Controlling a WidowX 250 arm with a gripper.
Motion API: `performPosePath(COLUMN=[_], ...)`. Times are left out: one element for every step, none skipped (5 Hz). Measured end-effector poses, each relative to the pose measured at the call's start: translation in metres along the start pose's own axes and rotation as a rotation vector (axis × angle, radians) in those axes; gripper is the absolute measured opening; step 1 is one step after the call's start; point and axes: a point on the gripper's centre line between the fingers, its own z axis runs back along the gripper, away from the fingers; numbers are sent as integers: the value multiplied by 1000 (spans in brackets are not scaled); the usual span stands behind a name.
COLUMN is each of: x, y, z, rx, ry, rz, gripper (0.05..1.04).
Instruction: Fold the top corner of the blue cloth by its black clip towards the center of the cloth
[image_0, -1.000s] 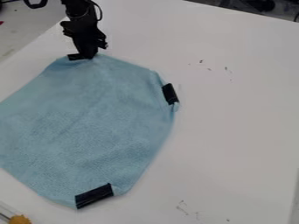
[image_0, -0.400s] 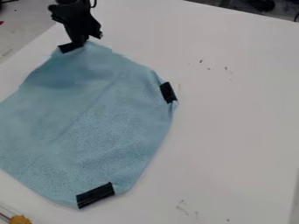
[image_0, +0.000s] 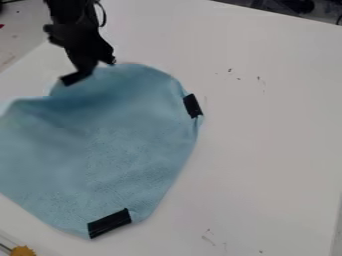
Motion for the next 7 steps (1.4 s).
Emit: performPosePath(x=[-36, -58, -71, -78, -82, -85, -99], y=[-22, -34, -40, -41, -46, -57, -70], z=[-10, -17, -20, -11, 0, 16, 35], rx=[-68, -107, -117, -105, -112, -119, -106], ry=[36, 51, 73, 71, 78, 112, 164], rz=[-6, 4, 32, 69, 81, 120, 188], gripper=[58, 58, 81, 235, 497, 805, 999])
